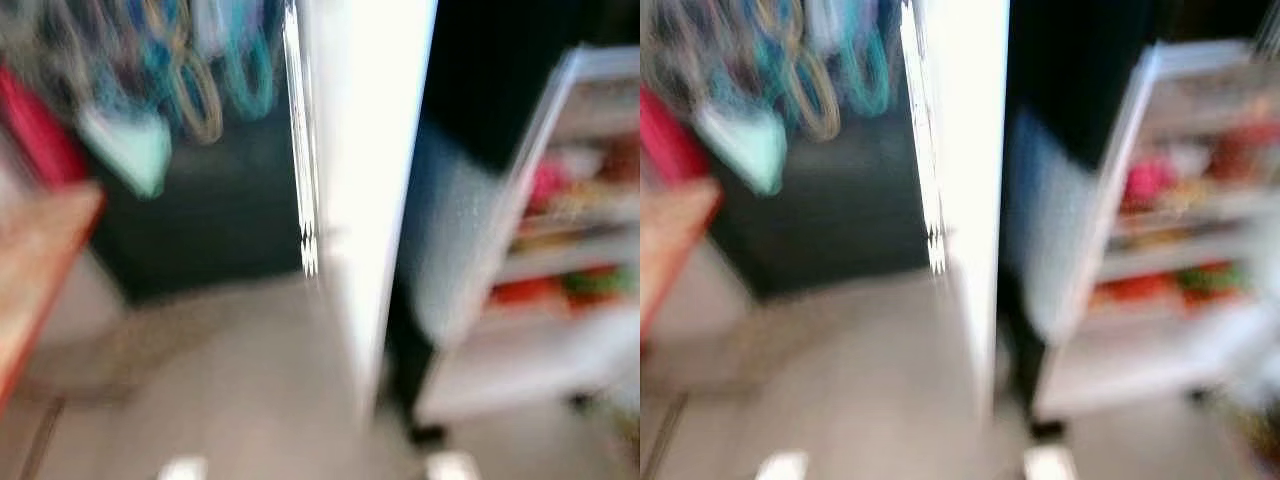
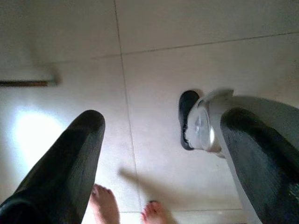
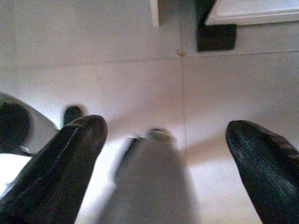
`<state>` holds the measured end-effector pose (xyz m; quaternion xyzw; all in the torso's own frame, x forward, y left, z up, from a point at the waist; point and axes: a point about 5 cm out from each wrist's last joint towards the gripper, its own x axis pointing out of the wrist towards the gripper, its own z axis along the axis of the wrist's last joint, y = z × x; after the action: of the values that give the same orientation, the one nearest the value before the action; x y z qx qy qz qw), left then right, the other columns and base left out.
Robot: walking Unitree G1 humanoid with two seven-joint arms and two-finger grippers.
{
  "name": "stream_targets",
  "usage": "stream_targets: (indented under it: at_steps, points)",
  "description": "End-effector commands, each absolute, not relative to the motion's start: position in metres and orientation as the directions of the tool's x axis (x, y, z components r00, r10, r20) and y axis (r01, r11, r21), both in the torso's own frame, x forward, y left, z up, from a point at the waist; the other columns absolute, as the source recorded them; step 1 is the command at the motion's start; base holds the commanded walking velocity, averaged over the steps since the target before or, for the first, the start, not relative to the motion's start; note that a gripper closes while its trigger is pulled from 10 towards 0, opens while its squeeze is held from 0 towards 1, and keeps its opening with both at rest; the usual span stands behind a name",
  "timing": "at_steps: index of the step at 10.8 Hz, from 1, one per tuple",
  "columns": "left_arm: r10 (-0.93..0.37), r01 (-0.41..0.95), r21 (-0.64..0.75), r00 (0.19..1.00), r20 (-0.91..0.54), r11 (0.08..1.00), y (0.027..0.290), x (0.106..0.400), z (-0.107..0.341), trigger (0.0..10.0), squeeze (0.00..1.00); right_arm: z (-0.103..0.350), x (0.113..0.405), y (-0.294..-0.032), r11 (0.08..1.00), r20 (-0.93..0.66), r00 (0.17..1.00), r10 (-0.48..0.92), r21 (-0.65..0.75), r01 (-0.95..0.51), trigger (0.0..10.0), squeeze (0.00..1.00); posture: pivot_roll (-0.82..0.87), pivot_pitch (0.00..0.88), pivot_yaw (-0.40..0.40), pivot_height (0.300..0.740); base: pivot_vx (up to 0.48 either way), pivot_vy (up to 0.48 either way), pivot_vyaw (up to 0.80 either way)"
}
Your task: Restocking fridge
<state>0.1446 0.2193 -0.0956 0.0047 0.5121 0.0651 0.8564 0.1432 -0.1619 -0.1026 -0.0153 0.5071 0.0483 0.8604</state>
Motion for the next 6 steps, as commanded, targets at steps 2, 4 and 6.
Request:
stream_targets:
  at_steps: [2,4,6]
  points:
    - [0.085,-0.097,0.042,0.494,-0.865,0.994,0.202,0.161,-0.093,10.0,0.00,-0.102,0.142,-0.178,0.996,-0.877,0.481,0.025,-0.018,-0.083,10.0,0.00,-0.07,0.000,0.041,0.740,0.000,0.000,-0.79]
    - [0.083,-0.100,0.038,0.497,-0.864,0.994,0.200,0.163,-0.092,10.0,0.00,-0.103,0.133,-0.191,0.997,-0.880,0.475,0.011,-0.026,-0.072,10.0,0.00,-0.07,0.000,0.043,0.740,0.000,0.000,-0.79]
    - [0.088,-0.096,0.046,0.494,-0.865,0.994,0.207,0.162,-0.091,10.0,0.00,-0.102,0.130,-0.205,0.997,-0.880,0.474,0.000,-0.035,-0.064,10.0,0.00,-0.07,0.000,0.044,0.740,0.000,0.000,-0.79]
